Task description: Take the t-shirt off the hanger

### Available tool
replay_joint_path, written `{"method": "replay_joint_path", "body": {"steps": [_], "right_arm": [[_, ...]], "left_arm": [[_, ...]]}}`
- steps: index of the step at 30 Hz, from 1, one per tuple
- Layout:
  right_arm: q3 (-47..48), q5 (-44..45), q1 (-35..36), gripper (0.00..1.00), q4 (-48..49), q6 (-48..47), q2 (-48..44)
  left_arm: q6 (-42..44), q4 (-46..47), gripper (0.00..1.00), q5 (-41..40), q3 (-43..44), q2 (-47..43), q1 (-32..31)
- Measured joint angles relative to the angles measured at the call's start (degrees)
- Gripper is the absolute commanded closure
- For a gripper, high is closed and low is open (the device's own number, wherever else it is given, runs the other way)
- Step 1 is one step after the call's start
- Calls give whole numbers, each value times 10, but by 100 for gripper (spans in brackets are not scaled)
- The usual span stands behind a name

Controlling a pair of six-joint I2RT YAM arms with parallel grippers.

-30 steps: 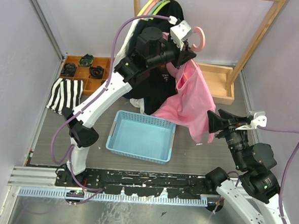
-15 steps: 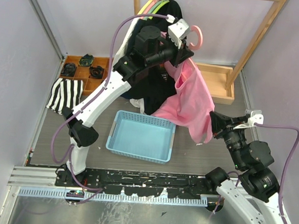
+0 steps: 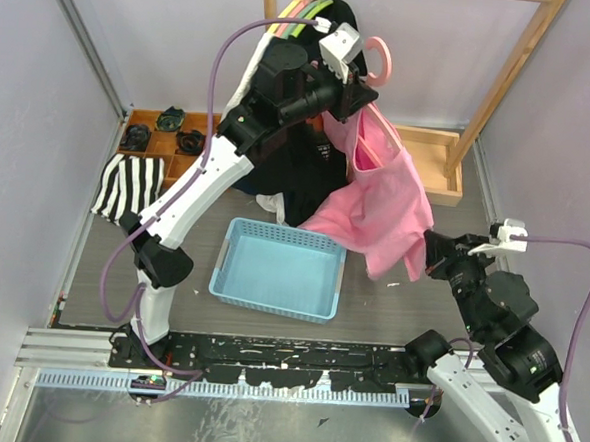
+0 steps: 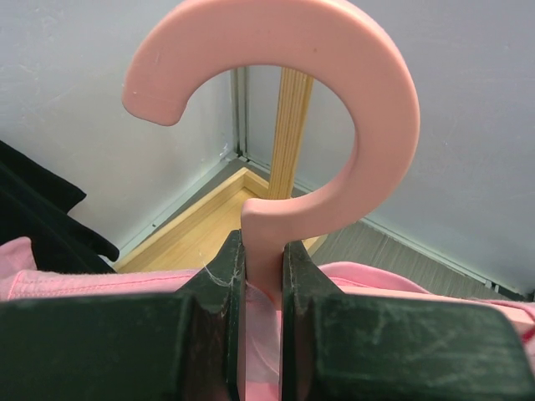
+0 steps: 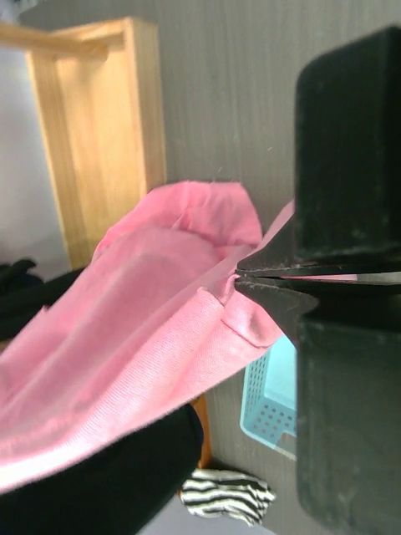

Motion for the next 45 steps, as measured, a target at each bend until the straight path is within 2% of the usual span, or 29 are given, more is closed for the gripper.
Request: {"method": "replay_joint_path", "body": {"steps": [4,6,7,8,10,11,15,18,27,29,31,34,37,39,45], "right_arm": [[49,45,0,96,-66,40,55],[59,56,0,86,-82,49,84],[59,58,0,75,-88,50,91],[57,58,0,70,-94,50,93],[52,56,0,57,-97,46,81],[49,53,0,54,-96,41,69],[45,37,0,48,-85,18,-2],[45,20,0,47,-62,-4,-40],[45,-45,0,42,-15,-50,-19],[45,-56,0,45,-6,-56,-9],[44,-65,0,53,6,-63,0],[43,-75,0,78,22,-70,9],[36,-80,0,94,30,-76,10],[31,-82,0,99,32,-76,10],[8,-51,0,99,20,-37,-1]], "left_arm": [[-12,7,100,0,0,0,4],[-16,11,100,0,0,0,5],[-17,11,100,1,0,0,6],[-19,12,100,1,0,0,6],[-23,15,100,3,0,0,6],[-25,16,100,3,0,0,6],[-28,22,100,7,-5,-2,6],[-28,28,100,8,-14,-5,6],[-27,35,100,25,-43,-24,7],[-27,36,100,31,-44,-26,7],[-27,36,100,37,-47,-27,7],[-27,37,100,41,-52,-30,7],[-27,37,100,45,-53,-30,7],[-27,37,100,46,-53,-30,7],[-28,39,100,39,-53,-30,7]]}}
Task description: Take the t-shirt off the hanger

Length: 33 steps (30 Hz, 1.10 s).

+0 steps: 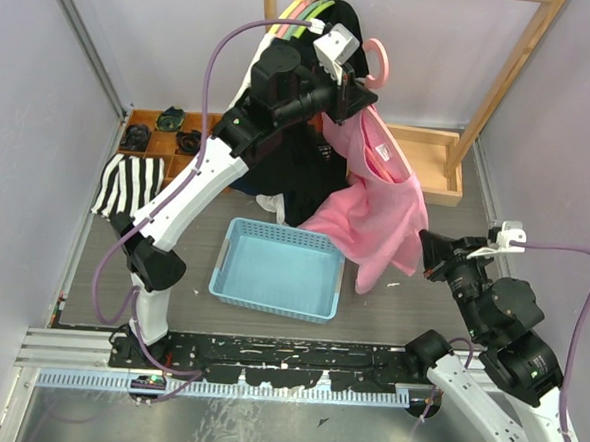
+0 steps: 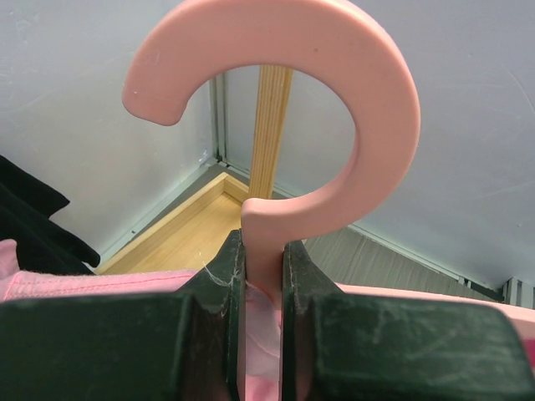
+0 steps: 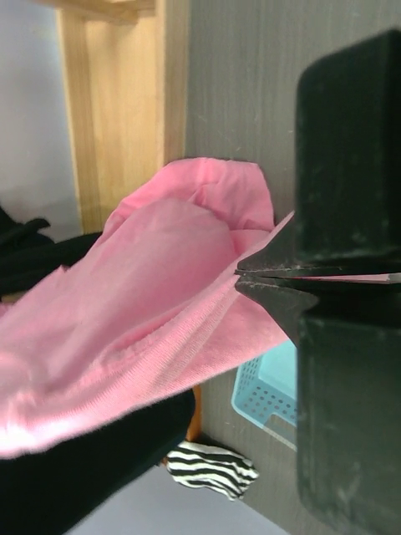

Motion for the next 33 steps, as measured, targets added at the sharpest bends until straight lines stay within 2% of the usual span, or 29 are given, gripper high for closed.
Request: {"method": "replay_joint_path", "body": {"steps": [5,10,27,30,33], "right_arm": [[0,60,0,99,-46,69,3],[-2,82,0,99,-77,106,13],[-10,98,0,99,-122,139,13],[-10,98,0,93,-122,139,13],[-10,97,0,76,-122,134,12]], "left_arm": [[-4,2,100,-10,0,0,0],[-5,2,100,-15,1,0,0],[-21,-11,100,-31,24,0,0],[-23,-11,100,-28,24,0,0],[-24,-8,100,-17,22,0,0]]}}
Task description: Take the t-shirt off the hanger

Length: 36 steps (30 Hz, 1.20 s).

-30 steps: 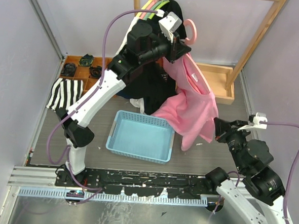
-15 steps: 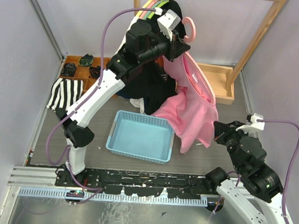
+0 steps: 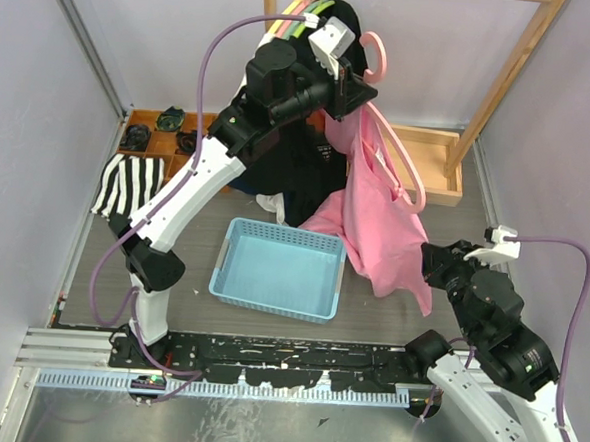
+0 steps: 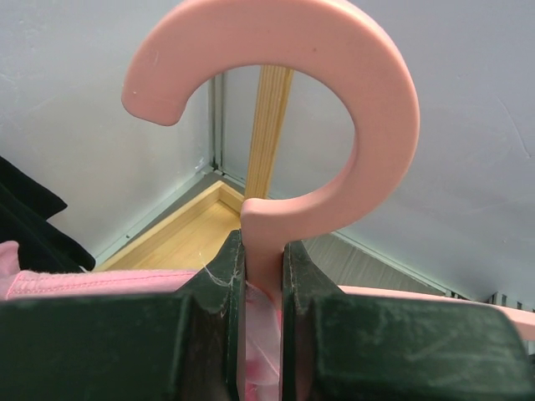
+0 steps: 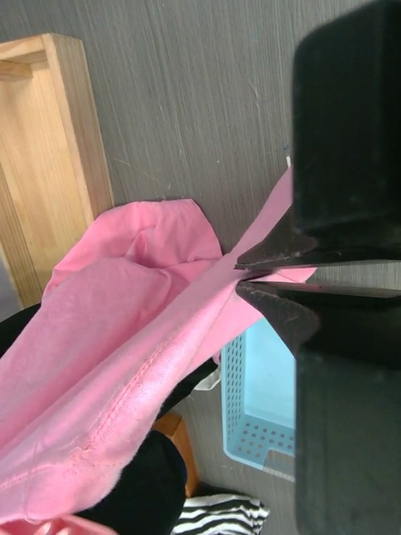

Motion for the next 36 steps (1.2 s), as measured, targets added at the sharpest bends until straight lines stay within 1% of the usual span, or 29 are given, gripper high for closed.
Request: {"method": "replay_joint_path", "body": {"steps": [2,4,10,14,18,24,29,36], "right_arm": [[1,-1,0,65,0,-8,-5],[9,-1,0,58,0,-17,-10],[70,6,0,51,2,-49,-16],[109,1,0,48,14,-76,-16],[131,-25,0,47,38,-102,-15],[151,-72,-2,47,66,-129,21],[151,-100,-3,46,80,-140,59],[148,-116,-3,46,96,-148,78]], "left_arm": [[0,10,100,11,-16,-6,0],[0,22,100,21,-37,-15,0],[1,52,100,42,-107,-38,-5],[5,65,100,43,-143,-42,-15],[16,60,100,40,-154,-41,-30],[34,58,100,39,-152,-38,-55],[46,55,100,34,-128,-13,-70],[55,32,100,28,-111,14,-79]]}}
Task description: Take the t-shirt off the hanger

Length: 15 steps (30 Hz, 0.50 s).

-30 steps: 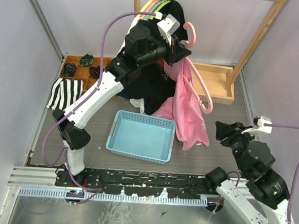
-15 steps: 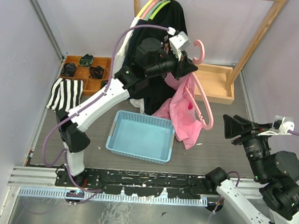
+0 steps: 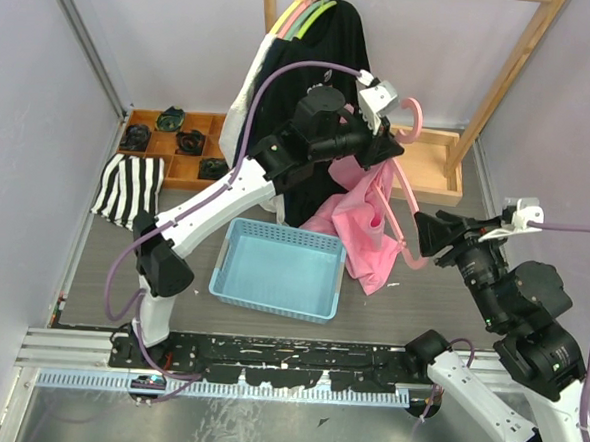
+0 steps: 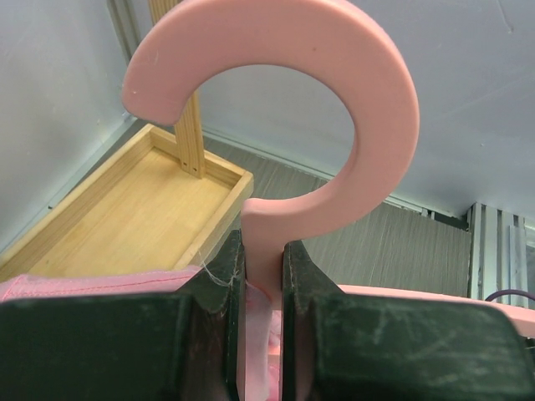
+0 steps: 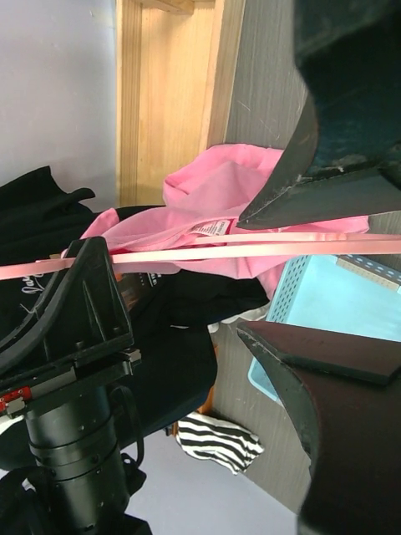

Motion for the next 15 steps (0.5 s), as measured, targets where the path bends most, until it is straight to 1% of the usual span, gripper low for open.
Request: {"method": "replay_joint_path", "body": {"steps": [8,15], "right_arm": [[-21,1,0,46,6,-9,25],[-34,10,0,49,9,-16,37]], "left_arm": [[4,-9,100,-2,14,6,-4],[11,-11,100,-2,14,6,-10]]}}
